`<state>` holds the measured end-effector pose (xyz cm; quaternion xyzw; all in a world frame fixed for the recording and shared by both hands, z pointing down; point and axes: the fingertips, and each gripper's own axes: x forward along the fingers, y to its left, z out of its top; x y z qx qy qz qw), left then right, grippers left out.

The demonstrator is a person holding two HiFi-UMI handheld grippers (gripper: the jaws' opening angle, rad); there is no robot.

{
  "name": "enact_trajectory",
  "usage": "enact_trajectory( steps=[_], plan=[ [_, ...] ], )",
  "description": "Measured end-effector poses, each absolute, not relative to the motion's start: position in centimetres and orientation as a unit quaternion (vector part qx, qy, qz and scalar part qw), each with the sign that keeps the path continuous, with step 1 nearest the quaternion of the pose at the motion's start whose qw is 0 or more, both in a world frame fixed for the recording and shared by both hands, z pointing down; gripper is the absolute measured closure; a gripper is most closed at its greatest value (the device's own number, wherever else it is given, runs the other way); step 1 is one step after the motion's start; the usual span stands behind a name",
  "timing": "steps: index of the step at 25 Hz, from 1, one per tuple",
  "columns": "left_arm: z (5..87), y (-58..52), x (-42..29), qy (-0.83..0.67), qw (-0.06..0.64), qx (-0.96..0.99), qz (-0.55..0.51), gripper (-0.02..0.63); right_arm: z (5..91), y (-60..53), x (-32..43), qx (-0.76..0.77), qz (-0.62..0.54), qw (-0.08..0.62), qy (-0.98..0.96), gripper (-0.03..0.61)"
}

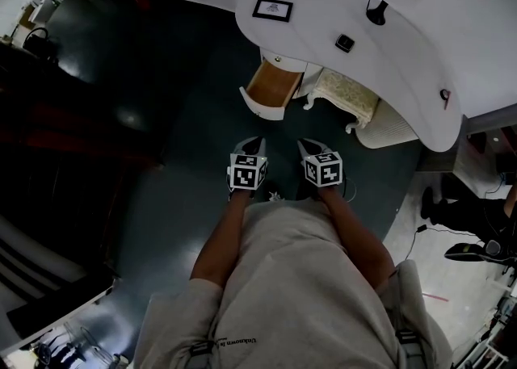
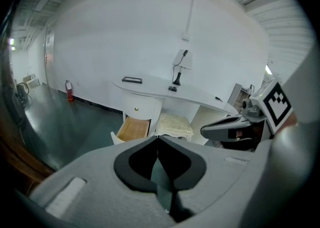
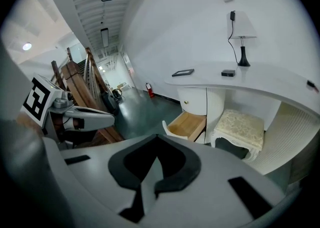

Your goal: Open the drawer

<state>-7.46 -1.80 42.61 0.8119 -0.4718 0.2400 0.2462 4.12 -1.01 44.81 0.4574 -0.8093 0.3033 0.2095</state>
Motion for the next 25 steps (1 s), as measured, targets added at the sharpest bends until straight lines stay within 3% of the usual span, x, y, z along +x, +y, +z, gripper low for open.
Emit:
enact_trajectory(
  steps=[25],
  plan=[
    [43.0, -1.6, -7.3, -0.481, 0.258, 0.804, 0.236, 0.603, 45.3, -0.9, 5.3, 0.461, 0.292, 0.226, -0.807, 0.563]
  ],
)
